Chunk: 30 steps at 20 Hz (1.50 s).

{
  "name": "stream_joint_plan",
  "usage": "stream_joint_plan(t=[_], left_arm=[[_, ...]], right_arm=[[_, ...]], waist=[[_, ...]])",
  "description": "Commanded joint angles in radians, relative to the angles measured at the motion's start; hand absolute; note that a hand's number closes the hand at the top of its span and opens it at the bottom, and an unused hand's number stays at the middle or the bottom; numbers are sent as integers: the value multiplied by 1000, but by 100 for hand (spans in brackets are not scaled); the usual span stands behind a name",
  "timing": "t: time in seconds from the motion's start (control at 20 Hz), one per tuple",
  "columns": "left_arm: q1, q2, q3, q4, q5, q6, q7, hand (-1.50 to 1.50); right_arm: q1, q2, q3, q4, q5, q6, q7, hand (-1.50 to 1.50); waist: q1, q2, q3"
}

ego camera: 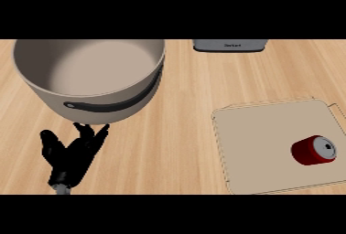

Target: Pick the can from the tray and place it in the pot

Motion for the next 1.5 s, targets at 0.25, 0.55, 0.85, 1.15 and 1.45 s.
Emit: stream_joint_plan(t=[0.25, 0.55, 0.85, 1.15, 1.45], left_arm=[[-50, -15, -34, -77, -9, -66, -41, 0], [-40, -50, -64, -86, -43, -41, -38, 0], [-85, -37, -33, -78, -27, -52, 7, 0], [-72, -70, -31, -70, -29, -61, -18, 0], [-25, -66, -38, -89, -63, -77, -28, 0]], right_arm=[[-44, 117, 69, -105, 12, -54, 201, -150], [-13, 141, 111, -147, 88, -31, 233, -150], [52, 172, 172, -76, 238, -50, 192, -150], [88, 195, 162, -64, 281, -18, 173, -150], [54, 270, 175, -56, 324, 27, 231, -150]], waist=[[12, 0, 9], [3, -1, 9], [-2, 0, 10], [-3, 0, 10], [4, 0, 10]])
